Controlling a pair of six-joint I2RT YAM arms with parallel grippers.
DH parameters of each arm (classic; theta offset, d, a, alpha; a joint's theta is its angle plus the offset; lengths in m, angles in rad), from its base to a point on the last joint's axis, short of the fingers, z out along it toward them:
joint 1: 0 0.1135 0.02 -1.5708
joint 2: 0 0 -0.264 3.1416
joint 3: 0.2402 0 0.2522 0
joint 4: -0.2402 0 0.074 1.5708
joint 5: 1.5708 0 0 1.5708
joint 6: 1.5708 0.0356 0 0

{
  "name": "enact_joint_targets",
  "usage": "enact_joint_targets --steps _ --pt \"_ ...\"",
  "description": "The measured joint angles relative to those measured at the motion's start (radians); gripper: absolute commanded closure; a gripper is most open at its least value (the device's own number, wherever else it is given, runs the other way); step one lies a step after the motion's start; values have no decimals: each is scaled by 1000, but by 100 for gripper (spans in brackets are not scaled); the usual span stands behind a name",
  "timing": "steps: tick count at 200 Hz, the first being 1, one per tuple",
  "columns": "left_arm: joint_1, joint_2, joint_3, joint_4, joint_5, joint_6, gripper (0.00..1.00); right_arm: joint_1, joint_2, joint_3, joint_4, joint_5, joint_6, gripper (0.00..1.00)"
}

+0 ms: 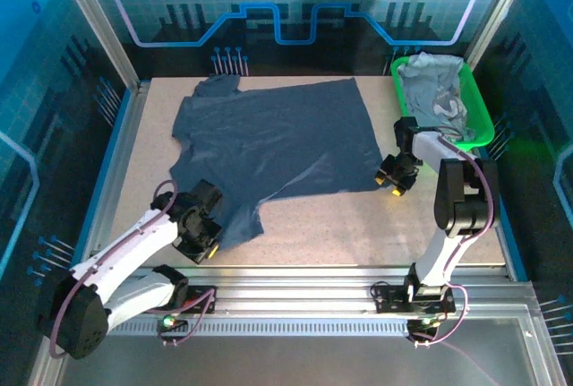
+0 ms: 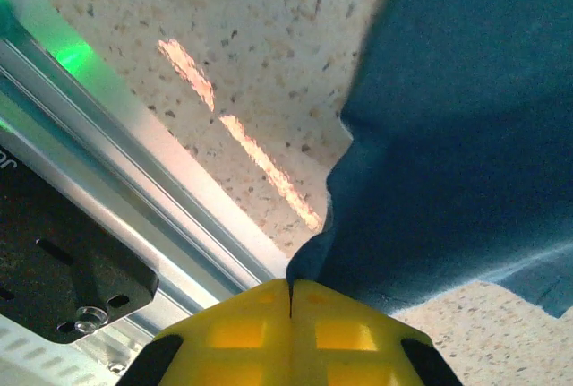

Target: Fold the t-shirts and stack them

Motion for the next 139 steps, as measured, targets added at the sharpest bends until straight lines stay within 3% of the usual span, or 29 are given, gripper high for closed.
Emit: enact_joint_targets --steps 44,90,139 --pt "-58 0 0 1 -16 -61 100 0 0 -7 4 3 0 53" --pt "-65 2 0 -10 -43 -75 100 0 7 -9 14 4 -3 61" --pt "-65 29 15 -18 -63 -74 100 -5 50 -6 31 13 -1 91"
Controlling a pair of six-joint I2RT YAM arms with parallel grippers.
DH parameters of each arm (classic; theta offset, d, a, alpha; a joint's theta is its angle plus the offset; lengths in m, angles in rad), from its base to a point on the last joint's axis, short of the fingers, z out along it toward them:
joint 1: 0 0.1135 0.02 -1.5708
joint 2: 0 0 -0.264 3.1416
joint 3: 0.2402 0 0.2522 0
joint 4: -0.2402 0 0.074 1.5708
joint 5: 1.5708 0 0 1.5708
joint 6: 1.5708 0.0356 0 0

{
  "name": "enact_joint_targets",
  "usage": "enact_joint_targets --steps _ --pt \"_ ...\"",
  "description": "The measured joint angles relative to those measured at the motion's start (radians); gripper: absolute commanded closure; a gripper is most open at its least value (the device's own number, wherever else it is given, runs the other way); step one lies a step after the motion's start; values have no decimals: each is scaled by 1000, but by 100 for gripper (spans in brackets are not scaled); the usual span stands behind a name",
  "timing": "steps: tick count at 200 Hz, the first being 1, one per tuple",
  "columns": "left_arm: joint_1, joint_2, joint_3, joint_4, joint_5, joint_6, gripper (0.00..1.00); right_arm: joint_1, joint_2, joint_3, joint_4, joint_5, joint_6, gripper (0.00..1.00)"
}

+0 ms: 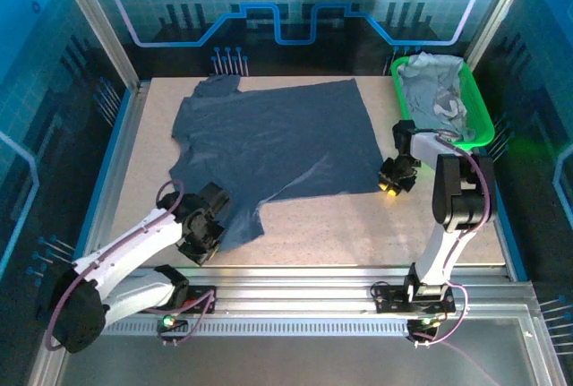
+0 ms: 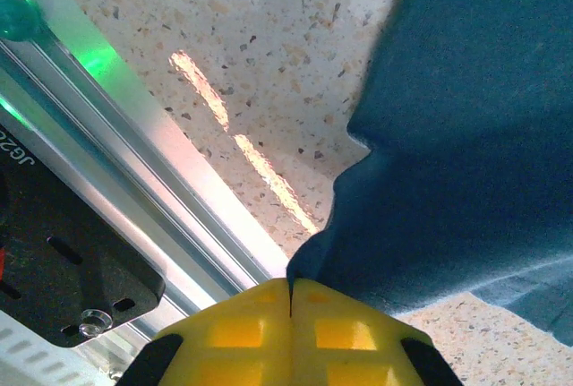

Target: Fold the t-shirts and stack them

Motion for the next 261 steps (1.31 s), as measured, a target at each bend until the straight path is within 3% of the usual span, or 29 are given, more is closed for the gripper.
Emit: enact_joint_targets --steps 15,53,109,158,178,223,261 --pt "0 2 11 -14 -10 0 100 0 2 2 4 -5 5 100" --pt "0 -6 39 -74 -55 -3 100 4 -44 -46 18 19 5 100" --pt "-34 -29 54 -134 -68 -11 100 26 -263 -182 -48 67 20 100" --pt "-31 70 204 -119 -138 37 100 49 -256 -153 -76 71 20 100" --pt "21 136 319 -87 -167 105 100 54 -246 -94 -97 74 20 100" --pt "239 336 527 18 -171 342 100 56 -174 60 -121 74 20 100" --pt "328 521 709 80 -163 514 100 56 -74 209 -150 74 21 100"
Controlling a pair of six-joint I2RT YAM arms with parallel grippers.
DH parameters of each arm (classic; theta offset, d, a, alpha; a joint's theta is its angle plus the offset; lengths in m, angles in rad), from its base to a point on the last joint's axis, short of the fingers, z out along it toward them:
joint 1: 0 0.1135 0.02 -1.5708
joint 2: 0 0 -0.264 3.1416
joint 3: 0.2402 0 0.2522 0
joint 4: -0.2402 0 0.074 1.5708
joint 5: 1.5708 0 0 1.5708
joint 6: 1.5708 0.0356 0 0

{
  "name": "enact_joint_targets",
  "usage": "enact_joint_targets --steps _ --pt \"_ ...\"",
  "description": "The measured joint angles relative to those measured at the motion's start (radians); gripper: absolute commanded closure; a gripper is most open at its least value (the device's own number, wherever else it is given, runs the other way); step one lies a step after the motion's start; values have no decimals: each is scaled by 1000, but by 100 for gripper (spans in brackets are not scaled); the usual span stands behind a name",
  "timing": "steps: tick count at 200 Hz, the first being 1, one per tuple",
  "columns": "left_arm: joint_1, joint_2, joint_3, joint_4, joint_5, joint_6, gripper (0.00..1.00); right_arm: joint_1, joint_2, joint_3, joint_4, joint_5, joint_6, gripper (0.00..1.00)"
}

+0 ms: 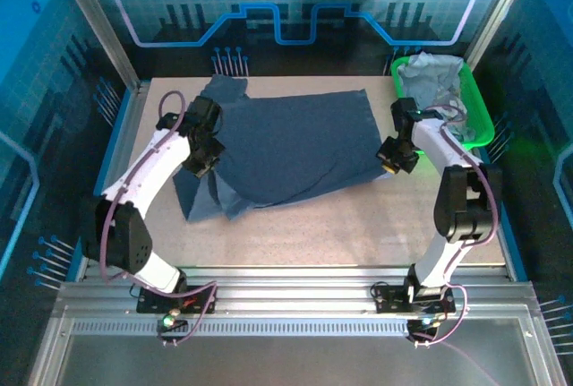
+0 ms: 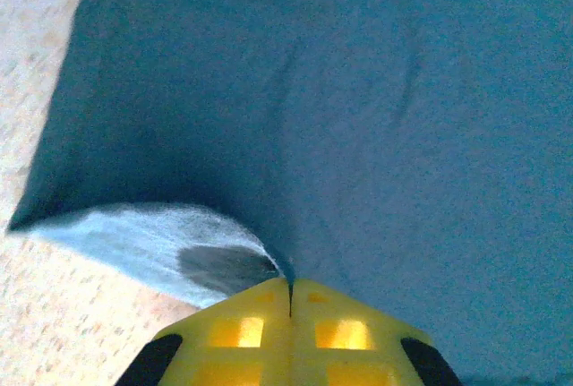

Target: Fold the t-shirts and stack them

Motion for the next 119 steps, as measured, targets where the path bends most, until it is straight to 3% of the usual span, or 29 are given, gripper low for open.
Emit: enact_joint_targets --steps 56,119 --pt "71 166 222 23 0 140 100 0 122 142 -40 5 16 100" --pt "81 291 387 35 0 222 100 0 222 229 -70 26 34 100"
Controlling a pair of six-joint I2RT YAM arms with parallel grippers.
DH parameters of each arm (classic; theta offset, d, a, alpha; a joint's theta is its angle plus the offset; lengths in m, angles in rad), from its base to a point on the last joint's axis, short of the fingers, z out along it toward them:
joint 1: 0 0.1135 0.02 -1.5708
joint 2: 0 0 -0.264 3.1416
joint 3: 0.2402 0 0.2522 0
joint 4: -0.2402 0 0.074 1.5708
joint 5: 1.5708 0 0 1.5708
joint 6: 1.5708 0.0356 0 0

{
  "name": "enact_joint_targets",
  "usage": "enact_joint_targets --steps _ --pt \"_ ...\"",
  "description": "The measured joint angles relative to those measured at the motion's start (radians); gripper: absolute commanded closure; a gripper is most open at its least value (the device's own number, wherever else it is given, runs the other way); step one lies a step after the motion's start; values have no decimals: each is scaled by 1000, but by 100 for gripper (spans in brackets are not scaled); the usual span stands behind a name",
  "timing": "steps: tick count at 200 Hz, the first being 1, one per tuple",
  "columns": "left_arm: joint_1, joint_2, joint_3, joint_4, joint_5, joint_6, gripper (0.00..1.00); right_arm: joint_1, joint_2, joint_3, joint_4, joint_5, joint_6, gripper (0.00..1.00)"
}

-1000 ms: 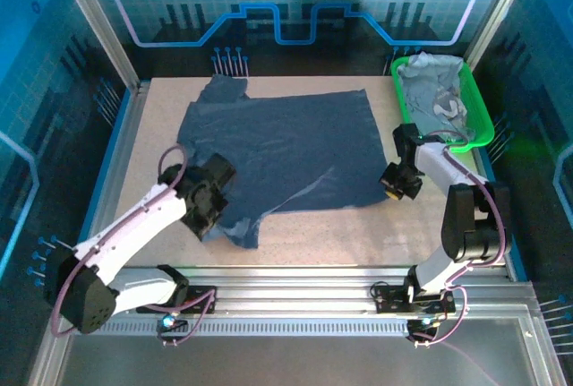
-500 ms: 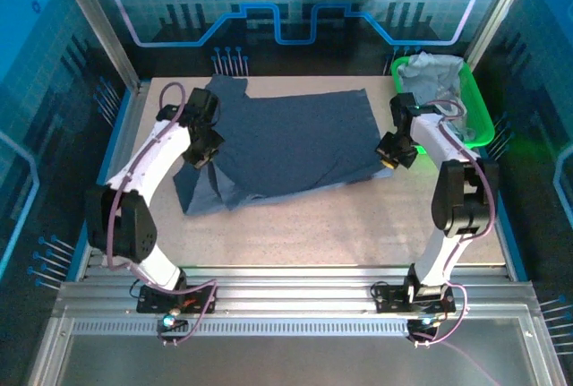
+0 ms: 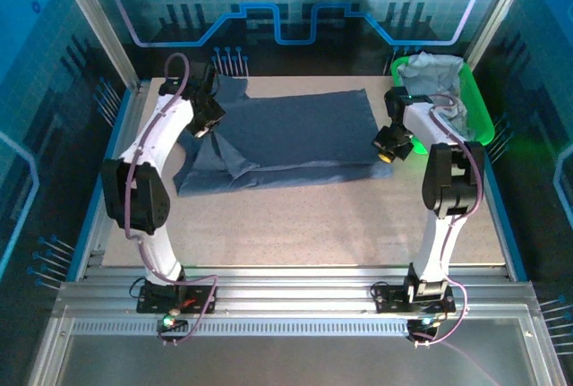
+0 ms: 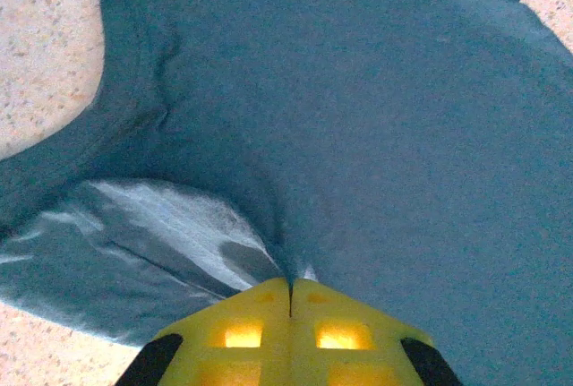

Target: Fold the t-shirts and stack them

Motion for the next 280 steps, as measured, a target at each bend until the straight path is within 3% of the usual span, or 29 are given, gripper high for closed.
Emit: enact_joint_targets --steps 156,280 --pt "27 58 195 -35 -19 20 100 0 111 216 -56 1 7 100" --pt "62 218 237 -39 -18 21 100 8 298 417 -74 -10 -22 100"
